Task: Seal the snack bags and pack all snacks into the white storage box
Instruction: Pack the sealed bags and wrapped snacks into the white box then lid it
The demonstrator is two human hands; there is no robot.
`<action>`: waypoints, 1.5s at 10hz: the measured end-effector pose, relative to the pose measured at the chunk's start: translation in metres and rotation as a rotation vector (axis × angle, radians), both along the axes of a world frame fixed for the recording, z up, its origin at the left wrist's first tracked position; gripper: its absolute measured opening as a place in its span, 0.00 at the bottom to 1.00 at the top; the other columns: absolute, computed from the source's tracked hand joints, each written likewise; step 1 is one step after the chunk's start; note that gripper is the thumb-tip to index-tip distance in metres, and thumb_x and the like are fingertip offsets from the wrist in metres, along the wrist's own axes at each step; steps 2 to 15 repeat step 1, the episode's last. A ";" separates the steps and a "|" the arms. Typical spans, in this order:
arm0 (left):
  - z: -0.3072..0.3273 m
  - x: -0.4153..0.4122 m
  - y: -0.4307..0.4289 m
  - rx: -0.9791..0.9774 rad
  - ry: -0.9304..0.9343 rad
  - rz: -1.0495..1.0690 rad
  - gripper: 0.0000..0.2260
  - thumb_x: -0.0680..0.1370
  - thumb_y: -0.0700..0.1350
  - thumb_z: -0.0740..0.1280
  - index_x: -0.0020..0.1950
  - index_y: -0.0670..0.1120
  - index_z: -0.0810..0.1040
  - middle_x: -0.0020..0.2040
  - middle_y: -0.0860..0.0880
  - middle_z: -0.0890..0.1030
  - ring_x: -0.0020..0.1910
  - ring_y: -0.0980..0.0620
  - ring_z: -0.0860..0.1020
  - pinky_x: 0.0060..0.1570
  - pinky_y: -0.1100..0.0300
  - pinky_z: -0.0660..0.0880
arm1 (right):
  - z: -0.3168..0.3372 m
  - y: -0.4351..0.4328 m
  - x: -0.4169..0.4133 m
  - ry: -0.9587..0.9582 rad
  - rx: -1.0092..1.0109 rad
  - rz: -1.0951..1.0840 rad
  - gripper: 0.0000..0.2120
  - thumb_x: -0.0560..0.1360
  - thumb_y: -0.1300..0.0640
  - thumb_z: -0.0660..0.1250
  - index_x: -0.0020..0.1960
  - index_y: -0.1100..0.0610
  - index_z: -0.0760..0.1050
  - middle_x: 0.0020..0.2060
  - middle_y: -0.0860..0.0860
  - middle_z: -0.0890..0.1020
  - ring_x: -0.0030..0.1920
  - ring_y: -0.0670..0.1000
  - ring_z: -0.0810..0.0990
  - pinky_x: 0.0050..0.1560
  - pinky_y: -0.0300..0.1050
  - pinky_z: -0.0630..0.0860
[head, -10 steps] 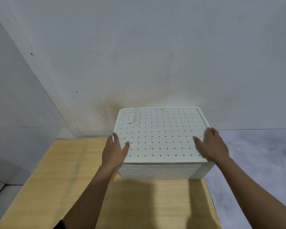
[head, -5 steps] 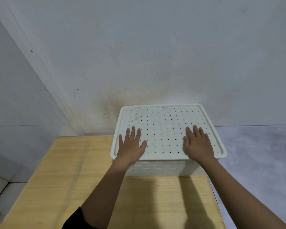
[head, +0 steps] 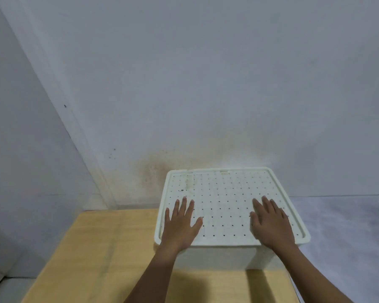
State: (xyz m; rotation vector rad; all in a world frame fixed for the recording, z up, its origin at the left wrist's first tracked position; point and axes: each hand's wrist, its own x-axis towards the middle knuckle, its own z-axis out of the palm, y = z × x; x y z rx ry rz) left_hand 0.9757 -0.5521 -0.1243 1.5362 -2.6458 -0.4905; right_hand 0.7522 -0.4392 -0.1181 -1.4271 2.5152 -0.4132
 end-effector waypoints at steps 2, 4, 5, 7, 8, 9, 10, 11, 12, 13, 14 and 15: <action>-0.023 -0.001 0.012 -0.107 0.080 -0.029 0.28 0.79 0.63 0.45 0.76 0.56 0.42 0.77 0.55 0.37 0.74 0.57 0.33 0.73 0.50 0.35 | -0.002 0.005 0.006 0.044 0.007 -0.016 0.28 0.78 0.42 0.39 0.76 0.47 0.52 0.77 0.49 0.51 0.77 0.51 0.47 0.76 0.50 0.48; -0.023 -0.001 0.012 -0.107 0.080 -0.029 0.28 0.79 0.63 0.45 0.76 0.56 0.42 0.77 0.55 0.37 0.74 0.57 0.33 0.73 0.50 0.35 | -0.002 0.005 0.006 0.044 0.007 -0.016 0.28 0.78 0.42 0.39 0.76 0.47 0.52 0.77 0.49 0.51 0.77 0.51 0.47 0.76 0.50 0.48; -0.023 -0.001 0.012 -0.107 0.080 -0.029 0.28 0.79 0.63 0.45 0.76 0.56 0.42 0.77 0.55 0.37 0.74 0.57 0.33 0.73 0.50 0.35 | -0.002 0.005 0.006 0.044 0.007 -0.016 0.28 0.78 0.42 0.39 0.76 0.47 0.52 0.77 0.49 0.51 0.77 0.51 0.47 0.76 0.50 0.48; -0.023 -0.001 0.012 -0.107 0.080 -0.029 0.28 0.79 0.63 0.45 0.76 0.56 0.42 0.77 0.55 0.37 0.74 0.57 0.33 0.73 0.50 0.35 | -0.002 0.005 0.006 0.044 0.007 -0.016 0.28 0.78 0.42 0.39 0.76 0.47 0.52 0.77 0.49 0.51 0.77 0.51 0.47 0.76 0.50 0.48; -0.023 -0.001 0.012 -0.107 0.080 -0.029 0.28 0.79 0.63 0.45 0.76 0.56 0.42 0.77 0.55 0.37 0.74 0.57 0.33 0.73 0.50 0.35 | -0.002 0.005 0.006 0.044 0.007 -0.016 0.28 0.78 0.42 0.39 0.76 0.47 0.52 0.77 0.49 0.51 0.77 0.51 0.47 0.76 0.50 0.48; -0.023 -0.001 0.012 -0.107 0.080 -0.029 0.28 0.79 0.63 0.45 0.76 0.56 0.42 0.77 0.55 0.37 0.74 0.57 0.33 0.73 0.50 0.35 | -0.002 0.005 0.006 0.044 0.007 -0.016 0.28 0.78 0.42 0.39 0.76 0.47 0.52 0.77 0.49 0.51 0.77 0.51 0.47 0.76 0.50 0.48; -0.023 -0.001 0.012 -0.107 0.080 -0.029 0.28 0.79 0.63 0.45 0.76 0.56 0.42 0.77 0.55 0.37 0.74 0.57 0.33 0.73 0.50 0.35 | -0.002 0.005 0.006 0.044 0.007 -0.016 0.28 0.78 0.42 0.39 0.76 0.47 0.52 0.77 0.49 0.51 0.77 0.51 0.47 0.76 0.50 0.48; -0.023 -0.001 0.012 -0.107 0.080 -0.029 0.28 0.79 0.63 0.45 0.76 0.56 0.42 0.77 0.55 0.37 0.74 0.57 0.33 0.73 0.50 0.35 | -0.002 0.005 0.006 0.044 0.007 -0.016 0.28 0.78 0.42 0.39 0.76 0.47 0.52 0.77 0.49 0.51 0.77 0.51 0.47 0.76 0.50 0.48; -0.023 -0.001 0.012 -0.107 0.080 -0.029 0.28 0.79 0.63 0.45 0.76 0.56 0.42 0.77 0.55 0.37 0.74 0.57 0.33 0.73 0.50 0.35 | -0.002 0.005 0.006 0.044 0.007 -0.016 0.28 0.78 0.42 0.39 0.76 0.47 0.52 0.77 0.49 0.51 0.77 0.51 0.47 0.76 0.50 0.48; -0.023 -0.001 0.012 -0.107 0.080 -0.029 0.28 0.79 0.63 0.45 0.76 0.56 0.42 0.77 0.55 0.37 0.74 0.57 0.33 0.73 0.50 0.35 | -0.002 0.005 0.006 0.044 0.007 -0.016 0.28 0.78 0.42 0.39 0.76 0.47 0.52 0.77 0.49 0.51 0.77 0.51 0.47 0.76 0.50 0.48; -0.023 -0.001 0.012 -0.107 0.080 -0.029 0.28 0.79 0.63 0.45 0.76 0.56 0.42 0.77 0.55 0.37 0.74 0.57 0.33 0.73 0.50 0.35 | -0.002 0.005 0.006 0.044 0.007 -0.016 0.28 0.78 0.42 0.39 0.76 0.47 0.52 0.77 0.49 0.51 0.77 0.51 0.47 0.76 0.50 0.48; -0.023 -0.001 0.012 -0.107 0.080 -0.029 0.28 0.79 0.63 0.45 0.76 0.56 0.42 0.77 0.55 0.37 0.74 0.57 0.33 0.73 0.50 0.35 | -0.002 0.005 0.006 0.044 0.007 -0.016 0.28 0.78 0.42 0.39 0.76 0.47 0.52 0.77 0.49 0.51 0.77 0.51 0.47 0.76 0.50 0.48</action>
